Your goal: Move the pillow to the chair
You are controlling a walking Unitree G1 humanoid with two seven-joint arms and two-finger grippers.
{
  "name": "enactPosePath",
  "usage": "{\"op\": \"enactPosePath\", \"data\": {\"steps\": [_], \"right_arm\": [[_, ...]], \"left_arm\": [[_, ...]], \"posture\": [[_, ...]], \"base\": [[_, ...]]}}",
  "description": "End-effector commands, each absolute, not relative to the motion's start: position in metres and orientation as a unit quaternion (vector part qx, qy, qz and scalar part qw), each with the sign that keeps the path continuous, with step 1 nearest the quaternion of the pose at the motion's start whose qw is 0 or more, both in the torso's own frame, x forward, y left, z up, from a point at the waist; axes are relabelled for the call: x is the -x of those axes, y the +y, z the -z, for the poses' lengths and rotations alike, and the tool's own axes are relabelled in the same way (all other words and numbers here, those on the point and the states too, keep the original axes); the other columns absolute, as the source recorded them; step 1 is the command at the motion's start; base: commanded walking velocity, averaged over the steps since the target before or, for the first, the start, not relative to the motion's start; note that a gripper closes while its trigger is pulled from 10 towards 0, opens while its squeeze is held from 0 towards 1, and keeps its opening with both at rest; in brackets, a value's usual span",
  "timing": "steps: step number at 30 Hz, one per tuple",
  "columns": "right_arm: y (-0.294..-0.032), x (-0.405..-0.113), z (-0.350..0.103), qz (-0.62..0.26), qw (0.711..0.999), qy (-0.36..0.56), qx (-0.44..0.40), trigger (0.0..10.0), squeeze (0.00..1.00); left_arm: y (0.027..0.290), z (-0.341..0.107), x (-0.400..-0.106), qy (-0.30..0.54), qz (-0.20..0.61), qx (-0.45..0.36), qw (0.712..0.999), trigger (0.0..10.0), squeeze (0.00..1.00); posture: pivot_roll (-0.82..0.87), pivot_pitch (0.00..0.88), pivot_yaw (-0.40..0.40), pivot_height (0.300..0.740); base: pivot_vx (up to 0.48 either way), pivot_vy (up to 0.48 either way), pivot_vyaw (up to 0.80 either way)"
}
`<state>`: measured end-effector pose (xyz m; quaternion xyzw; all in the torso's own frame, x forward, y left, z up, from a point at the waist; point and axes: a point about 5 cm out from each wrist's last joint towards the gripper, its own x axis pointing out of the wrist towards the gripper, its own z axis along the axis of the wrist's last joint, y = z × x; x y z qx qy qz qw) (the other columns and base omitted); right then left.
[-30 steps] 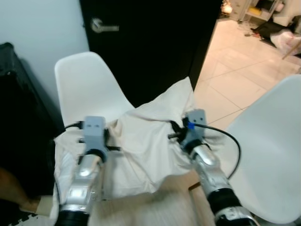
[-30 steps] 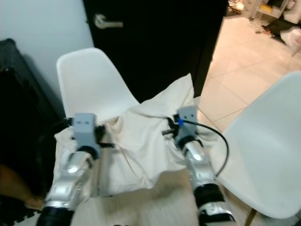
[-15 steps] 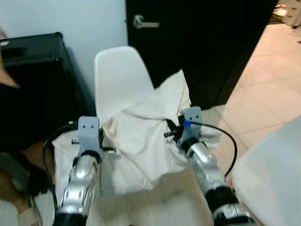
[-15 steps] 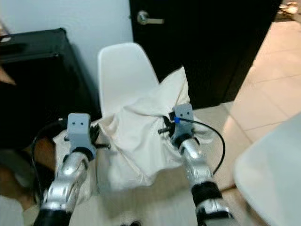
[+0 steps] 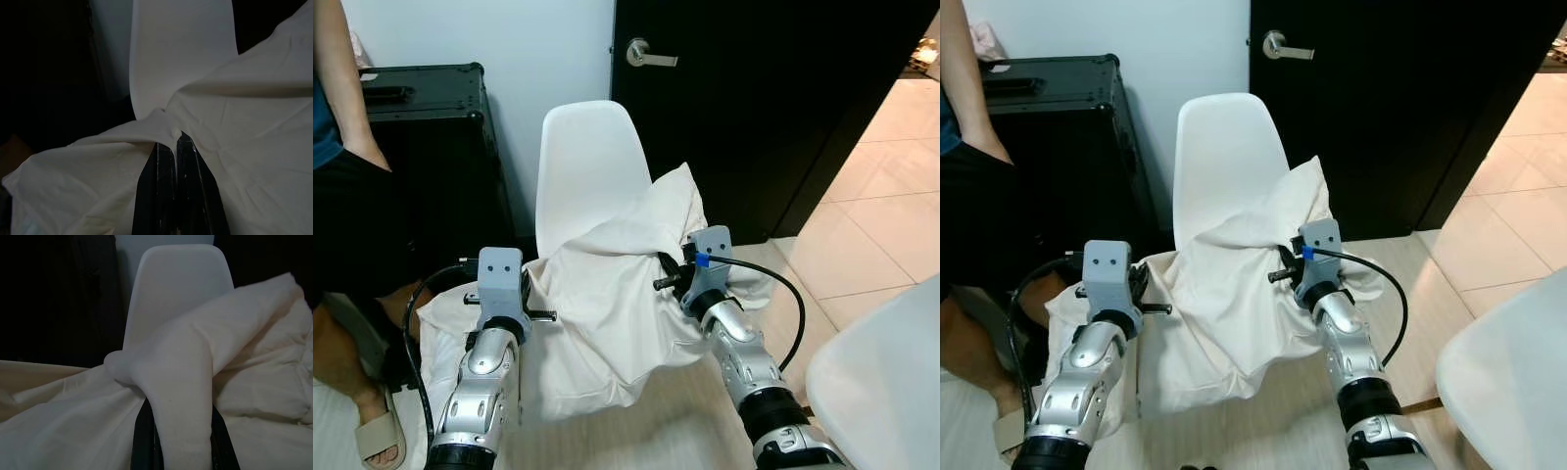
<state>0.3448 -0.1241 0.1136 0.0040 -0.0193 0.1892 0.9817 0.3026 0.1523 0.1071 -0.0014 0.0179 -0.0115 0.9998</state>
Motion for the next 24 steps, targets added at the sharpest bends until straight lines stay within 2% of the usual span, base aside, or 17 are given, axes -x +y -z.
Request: {"op": "enactPosePath", "data": {"steps": [1,24], "right_arm": [[-0.1194,-0.3447,-0.1149,-0.197,0.980,-0.029,-0.007,10.0,0.00],[-0.1195,-0.3449,-0.1104,-0.186,0.982,-0.023,-0.018,10.0,0.00]], "left_arm": [[0.1459,-0.1187,-0.3076,-0.011,0.030,-0.007,0.999,10.0,0.00],[0.1493,-0.1246,-0.3102,-0.022,0.031,-0.006,0.999,10.0,0.00]], "posture": [[0.06,0.056,-0.046,0.740],[0.08,0.063,-0.043,0.740]], "base": [[0.000,0.000,0.00],[0.295,0.000,0.00]]}}
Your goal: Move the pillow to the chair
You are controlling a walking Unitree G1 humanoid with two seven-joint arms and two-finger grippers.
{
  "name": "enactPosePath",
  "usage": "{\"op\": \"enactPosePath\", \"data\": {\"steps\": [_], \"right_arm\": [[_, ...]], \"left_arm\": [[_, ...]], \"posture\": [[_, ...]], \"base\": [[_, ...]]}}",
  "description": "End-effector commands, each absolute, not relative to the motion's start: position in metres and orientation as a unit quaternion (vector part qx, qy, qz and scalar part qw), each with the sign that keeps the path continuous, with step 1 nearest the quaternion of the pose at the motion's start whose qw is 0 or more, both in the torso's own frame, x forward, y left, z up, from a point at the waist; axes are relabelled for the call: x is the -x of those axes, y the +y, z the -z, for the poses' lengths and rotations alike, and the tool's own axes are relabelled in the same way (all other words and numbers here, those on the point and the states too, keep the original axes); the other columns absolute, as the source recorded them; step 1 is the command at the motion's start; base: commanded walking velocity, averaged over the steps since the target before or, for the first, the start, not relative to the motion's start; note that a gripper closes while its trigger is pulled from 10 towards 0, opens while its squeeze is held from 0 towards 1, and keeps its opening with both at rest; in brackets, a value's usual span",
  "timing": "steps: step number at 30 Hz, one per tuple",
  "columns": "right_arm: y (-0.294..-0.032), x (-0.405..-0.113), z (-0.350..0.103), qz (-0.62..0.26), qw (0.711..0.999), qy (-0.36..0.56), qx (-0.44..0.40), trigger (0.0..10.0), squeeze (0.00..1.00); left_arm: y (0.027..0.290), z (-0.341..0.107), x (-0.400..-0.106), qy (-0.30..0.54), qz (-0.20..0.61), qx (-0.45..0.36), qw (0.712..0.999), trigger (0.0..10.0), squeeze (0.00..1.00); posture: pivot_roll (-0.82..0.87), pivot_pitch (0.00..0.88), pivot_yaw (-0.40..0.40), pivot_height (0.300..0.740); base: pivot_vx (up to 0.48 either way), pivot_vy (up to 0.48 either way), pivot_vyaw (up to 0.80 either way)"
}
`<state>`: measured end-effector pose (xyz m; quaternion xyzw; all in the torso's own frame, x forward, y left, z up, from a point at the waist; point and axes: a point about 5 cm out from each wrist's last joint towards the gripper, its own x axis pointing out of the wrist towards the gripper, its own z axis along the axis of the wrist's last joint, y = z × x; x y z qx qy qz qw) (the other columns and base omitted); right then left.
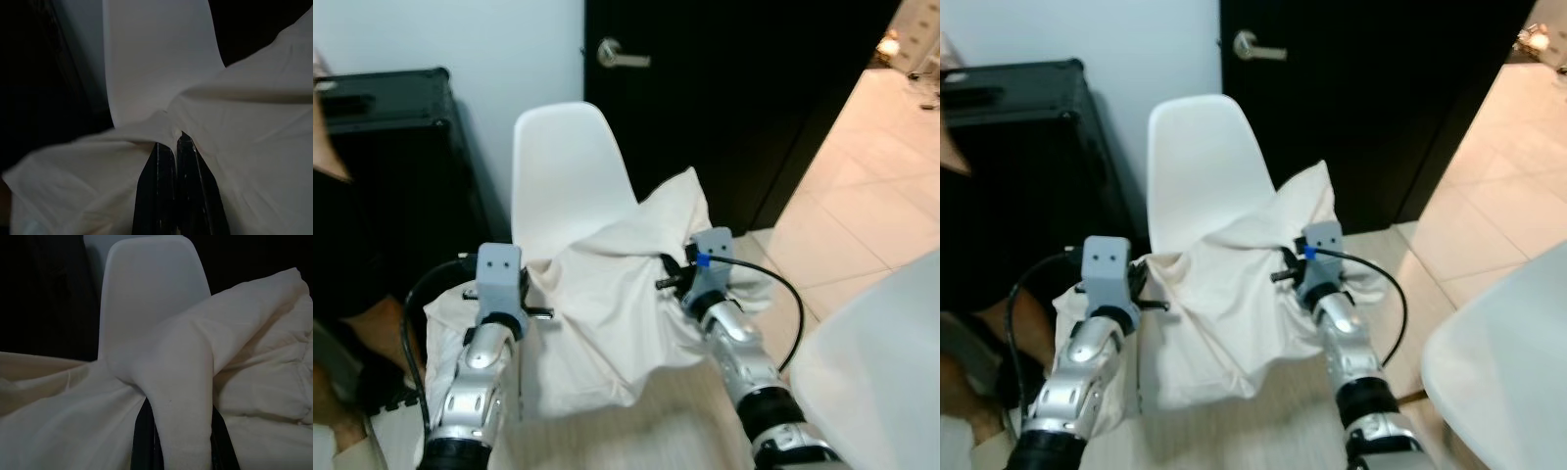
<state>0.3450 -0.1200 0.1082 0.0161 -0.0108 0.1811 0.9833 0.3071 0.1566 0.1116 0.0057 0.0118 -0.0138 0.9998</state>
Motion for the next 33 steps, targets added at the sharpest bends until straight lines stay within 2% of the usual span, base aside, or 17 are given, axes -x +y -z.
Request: {"op": "enactPosePath", "data": {"steps": [1,33], "right_arm": [[-0.1203,-0.3451,-0.1104,-0.185,0.982,-0.022,-0.018,10.0,0.00],[-0.1230,-0.3428,-0.1110,-0.185,0.982,-0.028,-0.016,10.0,0.00]], "left_arm": [[0.1494,-0.1254,-0.3107,-0.023,0.030,-0.005,0.999,10.0,0.00],[0.1473,-0.1212,-0.3111,-0.016,0.028,0.007,0.999,10.0,0.00]], "posture": [[0.08,0.063,-0.042,0.740],[0.05,0.064,-0.038,0.740]], "base": [[0.345,0.000,0.00],[0.345,0.000,0.00]]}}
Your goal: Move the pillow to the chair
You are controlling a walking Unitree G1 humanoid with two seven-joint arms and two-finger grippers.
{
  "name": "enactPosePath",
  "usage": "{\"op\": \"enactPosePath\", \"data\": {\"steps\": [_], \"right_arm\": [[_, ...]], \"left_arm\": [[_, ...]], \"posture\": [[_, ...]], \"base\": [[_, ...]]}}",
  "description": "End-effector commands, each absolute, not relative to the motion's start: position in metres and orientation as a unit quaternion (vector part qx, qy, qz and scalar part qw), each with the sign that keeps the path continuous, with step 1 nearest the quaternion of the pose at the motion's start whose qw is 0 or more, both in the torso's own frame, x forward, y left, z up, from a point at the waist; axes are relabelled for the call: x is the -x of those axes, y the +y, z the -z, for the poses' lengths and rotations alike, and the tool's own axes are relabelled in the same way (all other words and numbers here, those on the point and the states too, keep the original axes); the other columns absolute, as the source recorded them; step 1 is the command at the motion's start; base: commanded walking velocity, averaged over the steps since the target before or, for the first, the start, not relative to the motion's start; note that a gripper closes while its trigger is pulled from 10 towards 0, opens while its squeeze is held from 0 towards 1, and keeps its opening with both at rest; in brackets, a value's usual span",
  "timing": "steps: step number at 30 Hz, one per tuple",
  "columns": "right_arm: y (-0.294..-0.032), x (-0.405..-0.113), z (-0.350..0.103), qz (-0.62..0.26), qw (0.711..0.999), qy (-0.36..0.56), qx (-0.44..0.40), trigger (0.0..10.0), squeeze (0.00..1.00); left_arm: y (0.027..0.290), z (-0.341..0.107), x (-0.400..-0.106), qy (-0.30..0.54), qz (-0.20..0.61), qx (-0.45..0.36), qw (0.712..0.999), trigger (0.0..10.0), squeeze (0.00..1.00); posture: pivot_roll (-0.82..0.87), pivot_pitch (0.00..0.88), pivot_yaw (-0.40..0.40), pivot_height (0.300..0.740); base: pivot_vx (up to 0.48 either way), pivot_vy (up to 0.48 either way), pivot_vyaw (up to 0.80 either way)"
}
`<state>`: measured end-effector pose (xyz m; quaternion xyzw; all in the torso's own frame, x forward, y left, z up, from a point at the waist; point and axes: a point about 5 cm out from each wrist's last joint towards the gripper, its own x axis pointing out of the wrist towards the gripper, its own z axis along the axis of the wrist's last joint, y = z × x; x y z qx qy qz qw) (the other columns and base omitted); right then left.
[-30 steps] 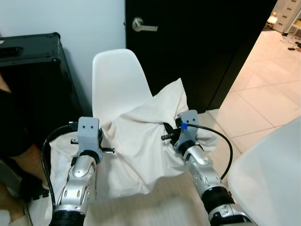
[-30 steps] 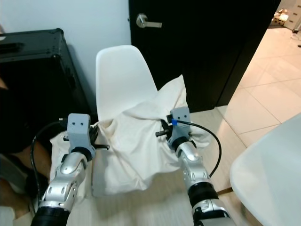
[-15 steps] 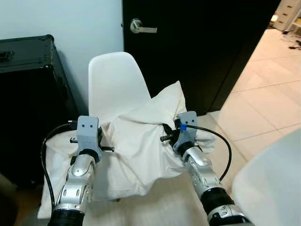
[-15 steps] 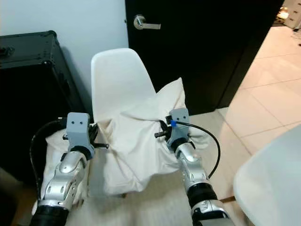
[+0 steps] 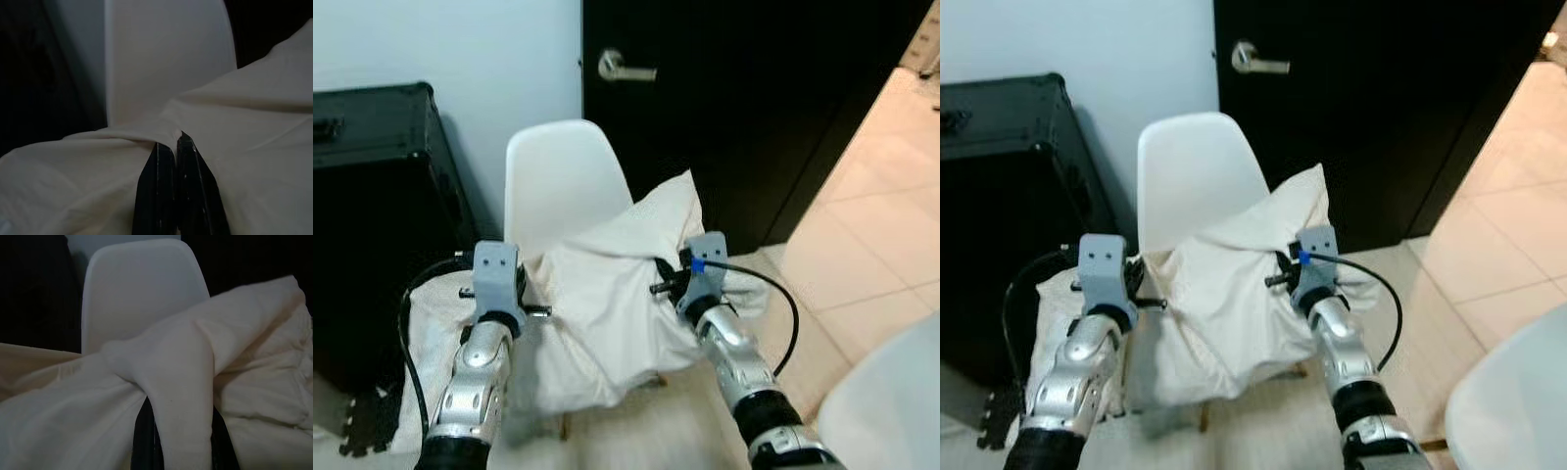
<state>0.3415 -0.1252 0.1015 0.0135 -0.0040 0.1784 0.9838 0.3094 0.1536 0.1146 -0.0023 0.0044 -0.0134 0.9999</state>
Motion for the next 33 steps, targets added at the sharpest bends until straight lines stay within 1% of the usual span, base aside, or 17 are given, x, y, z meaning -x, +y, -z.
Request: {"op": "enactPosePath", "data": {"steps": [1,7,9,11,12,18,21,26,28,30,32,33], "right_arm": [[-0.123,-0.343,-0.111,-0.185,0.982,-0.028,-0.016,10.0,0.00],[-0.119,-0.343,-0.111,-0.184,0.982,-0.029,-0.020,10.0,0.00],[-0.117,-0.345,-0.109,-0.183,0.983,-0.021,-0.014,10.0,0.00],[-0.116,-0.348,-0.111,-0.183,0.983,-0.019,-0.013,10.0,0.00],[-0.115,-0.351,-0.113,-0.185,0.983,-0.019,-0.013,10.0,0.00],[-0.112,-0.366,-0.124,-0.183,0.983,-0.011,0.012,10.0,0.00],[-0.113,-0.372,-0.132,-0.179,0.984,-0.014,0.010,10.0,0.00],[-0.110,-0.379,-0.140,-0.191,0.981,-0.014,0.010,10.0,0.00],[-0.108,-0.380,-0.140,-0.197,0.980,-0.010,0.015,10.0,0.00],[-0.107,-0.380,-0.139,-0.199,0.980,-0.004,0.009,10.0,0.00],[-0.107,-0.380,-0.139,-0.198,0.980,-0.002,0.005,10.0,0.00],[-0.107,-0.381,-0.138,-0.195,0.981,0.002,-0.003,10.0,0.00]], "left_arm": [[0.148,-0.121,-0.311,-0.016,0.028,0.006,0.999,10.0,0.00],[0.150,-0.123,-0.314,-0.016,0.029,0.003,0.999,10.0,0.00],[0.148,-0.124,-0.317,-0.020,0.039,0.004,0.999,10.0,0.00],[0.145,-0.125,-0.321,-0.019,0.046,-0.016,0.999,10.0,0.00],[0.145,-0.126,-0.323,-0.020,0.046,-0.020,0.999,10.0,0.00],[0.146,-0.126,-0.328,-0.021,0.038,-0.054,0.998,10.0,0.00],[0.146,-0.128,-0.332,-0.019,0.036,-0.057,0.998,10.0,0.00],[0.155,-0.132,-0.340,-0.017,0.012,-0.064,0.998,10.0,0.00],[0.160,-0.130,-0.344,-0.004,0.007,-0.083,0.997,10.0,0.00],[0.166,-0.130,-0.346,0.000,-0.001,-0.099,0.995,10.0,0.00],[0.169,-0.131,-0.348,0.003,-0.005,-0.099,0.995,10.0,0.00],[0.171,-0.132,-0.349,0.002,-0.005,-0.099,0.995,10.0,0.00]], "posture": [[0.05,0.064,-0.038,0.740],[0.06,0.049,-0.042,0.740],[0.06,0.056,-0.049,0.740],[0.06,0.049,-0.048,0.740],[0.06,0.071,-0.048,0.740],[0.06,0.080,-0.047,0.740],[0.06,0.086,-0.060,0.740],[0.07,0.095,-0.078,0.740],[0.07,0.102,-0.082,0.740],[0.07,0.103,-0.082,0.740],[0.07,0.105,-0.083,0.740],[0.07,0.120,-0.083,0.740]], "base": [[0.345,0.000,0.00],[0.346,0.000,0.00],[0.000,0.000,0.00],[0.000,0.000,0.00],[0.000,0.000,0.00],[0.000,0.000,0.00],[0.000,0.000,0.00],[0.000,0.000,0.00],[0.000,0.000,0.00],[0.000,0.000,0.00],[0.000,0.000,0.00],[0.000,0.000,0.00]]}}
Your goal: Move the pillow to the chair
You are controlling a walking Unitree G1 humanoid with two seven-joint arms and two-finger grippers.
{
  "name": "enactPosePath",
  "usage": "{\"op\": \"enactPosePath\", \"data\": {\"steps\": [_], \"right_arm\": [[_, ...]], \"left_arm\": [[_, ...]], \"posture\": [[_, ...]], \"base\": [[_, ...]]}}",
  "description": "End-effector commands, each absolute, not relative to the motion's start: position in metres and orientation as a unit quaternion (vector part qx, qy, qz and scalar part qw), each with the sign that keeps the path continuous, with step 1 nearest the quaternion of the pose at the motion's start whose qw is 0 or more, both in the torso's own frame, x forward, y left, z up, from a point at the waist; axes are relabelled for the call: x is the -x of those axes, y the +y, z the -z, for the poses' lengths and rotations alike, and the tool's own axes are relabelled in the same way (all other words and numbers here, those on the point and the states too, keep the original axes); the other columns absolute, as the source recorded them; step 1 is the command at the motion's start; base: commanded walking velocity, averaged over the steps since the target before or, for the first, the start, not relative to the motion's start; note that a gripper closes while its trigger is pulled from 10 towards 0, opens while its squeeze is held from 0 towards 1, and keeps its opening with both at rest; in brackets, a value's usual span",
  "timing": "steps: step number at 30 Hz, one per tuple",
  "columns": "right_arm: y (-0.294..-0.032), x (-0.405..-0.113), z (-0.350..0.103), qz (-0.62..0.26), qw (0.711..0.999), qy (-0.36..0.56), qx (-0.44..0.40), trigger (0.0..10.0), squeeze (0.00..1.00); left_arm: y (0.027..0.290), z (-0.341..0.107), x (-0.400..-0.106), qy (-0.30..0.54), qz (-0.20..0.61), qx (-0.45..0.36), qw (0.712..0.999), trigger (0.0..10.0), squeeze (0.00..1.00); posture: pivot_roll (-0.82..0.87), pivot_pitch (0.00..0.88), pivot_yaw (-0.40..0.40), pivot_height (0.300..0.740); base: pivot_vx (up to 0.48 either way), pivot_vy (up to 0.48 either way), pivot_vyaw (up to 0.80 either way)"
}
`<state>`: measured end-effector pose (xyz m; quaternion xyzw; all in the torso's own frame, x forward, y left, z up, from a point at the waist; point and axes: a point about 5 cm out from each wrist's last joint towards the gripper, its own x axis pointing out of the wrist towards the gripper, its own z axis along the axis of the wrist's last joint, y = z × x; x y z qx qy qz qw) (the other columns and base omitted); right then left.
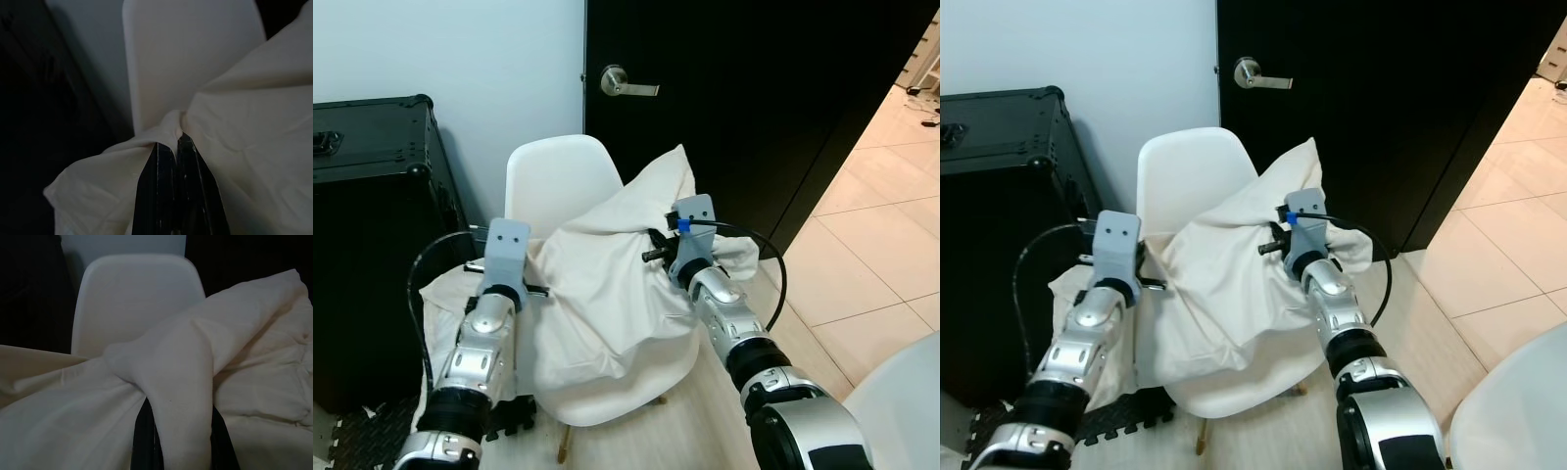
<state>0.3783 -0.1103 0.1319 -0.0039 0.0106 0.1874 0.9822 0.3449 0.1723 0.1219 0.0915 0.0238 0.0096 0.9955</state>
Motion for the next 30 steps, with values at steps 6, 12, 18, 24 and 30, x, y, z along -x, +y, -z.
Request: {"op": "enactPosePath", "data": {"steps": [6,12,18,24,30], "right_arm": [[-0.106,-0.380,-0.133,-0.192,0.981,0.015,-0.028,10.0,0.00],[-0.104,-0.385,-0.143,-0.188,0.982,0.001,-0.035,10.0,0.00],[-0.100,-0.394,-0.157,-0.190,0.981,0.005,-0.027,10.0,0.00],[-0.096,-0.398,-0.165,-0.191,0.981,0.007,-0.022,10.0,0.00],[-0.097,-0.397,-0.161,-0.183,0.982,0.009,-0.041,10.0,0.00]], "left_arm": [[0.175,-0.137,-0.356,0.002,0.001,-0.116,0.993,10.0,0.00],[0.182,-0.145,-0.364,-0.012,-0.018,-0.118,0.993,10.0,0.00],[0.188,-0.159,-0.378,-0.023,-0.035,-0.172,0.984,10.0,0.00],[0.186,-0.168,-0.386,-0.027,-0.044,-0.179,0.982,10.0,0.00],[0.179,-0.164,-0.387,-0.027,-0.043,-0.161,0.986,10.0,0.00]], "posture": [[0.07,0.147,-0.075,0.740],[0.07,0.171,-0.062,0.740],[0.08,0.244,-0.071,0.740],[0.08,0.266,-0.082,0.740],[0.08,0.238,-0.069,0.720]], "base": [[0.000,0.000,0.00],[0.000,0.000,0.00],[0.000,0.000,0.00],[0.000,0.000,0.00],[0.000,0.000,0.00]]}}
